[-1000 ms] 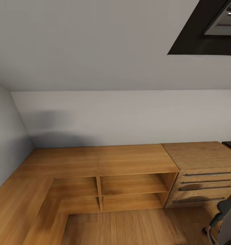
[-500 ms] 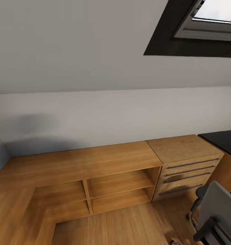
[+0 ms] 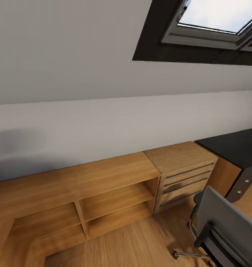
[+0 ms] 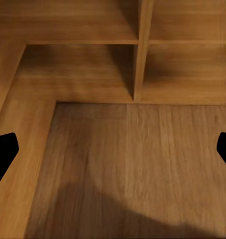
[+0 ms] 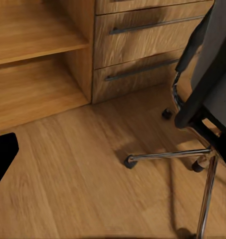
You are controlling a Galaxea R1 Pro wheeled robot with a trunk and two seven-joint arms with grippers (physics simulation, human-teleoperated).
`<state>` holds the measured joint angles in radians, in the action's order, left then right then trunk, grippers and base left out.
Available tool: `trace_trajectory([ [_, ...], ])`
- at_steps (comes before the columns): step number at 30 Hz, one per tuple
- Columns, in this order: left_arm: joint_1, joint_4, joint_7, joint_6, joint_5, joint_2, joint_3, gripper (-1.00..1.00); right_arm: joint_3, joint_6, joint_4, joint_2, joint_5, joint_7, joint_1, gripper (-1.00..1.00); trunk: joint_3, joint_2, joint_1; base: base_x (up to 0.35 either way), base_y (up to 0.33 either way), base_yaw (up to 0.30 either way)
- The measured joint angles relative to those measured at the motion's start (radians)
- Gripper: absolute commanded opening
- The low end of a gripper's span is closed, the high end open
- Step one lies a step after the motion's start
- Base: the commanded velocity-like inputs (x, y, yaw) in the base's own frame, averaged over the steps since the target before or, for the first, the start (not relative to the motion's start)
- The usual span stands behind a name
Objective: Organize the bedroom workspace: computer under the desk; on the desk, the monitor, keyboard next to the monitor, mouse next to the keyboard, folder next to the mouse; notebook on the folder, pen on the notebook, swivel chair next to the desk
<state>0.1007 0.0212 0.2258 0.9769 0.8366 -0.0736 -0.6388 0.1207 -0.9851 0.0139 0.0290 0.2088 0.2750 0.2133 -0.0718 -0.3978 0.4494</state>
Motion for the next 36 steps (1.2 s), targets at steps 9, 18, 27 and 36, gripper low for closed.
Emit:
trace_trajectory([
  [9,0.000,0.000,0.000,0.000,0.000,0.000,0.000,1.00,0.000,-0.001,0.000,0.000,0.000,0.000,0.000,1.00,0.000,0.000,0.000,0.000,0.000,-0.297],
  [18,0.000,0.000,0.000,0.000,0.000,0.000,0.000,1.00,0.000,-0.001,0.000,0.000,0.000,0.000,0.000,1.00,0.000,0.000,0.000,0.000,0.000,-0.297],
  [27,0.000,0.000,0.000,0.000,0.000,0.000,0.000,1.00,0.000,-0.002,0.000,0.000,0.000,0.000,0.000,1.00,0.000,0.000,0.000,0.000,0.000,-0.297],
  [36,0.000,0.000,0.000,0.000,0.000,0.000,0.000,1.00,0.000,-0.002,0.000,0.000,0.000,0.000,0.000,1.00,0.000,0.000,0.000,0.000,0.000,-0.297],
])
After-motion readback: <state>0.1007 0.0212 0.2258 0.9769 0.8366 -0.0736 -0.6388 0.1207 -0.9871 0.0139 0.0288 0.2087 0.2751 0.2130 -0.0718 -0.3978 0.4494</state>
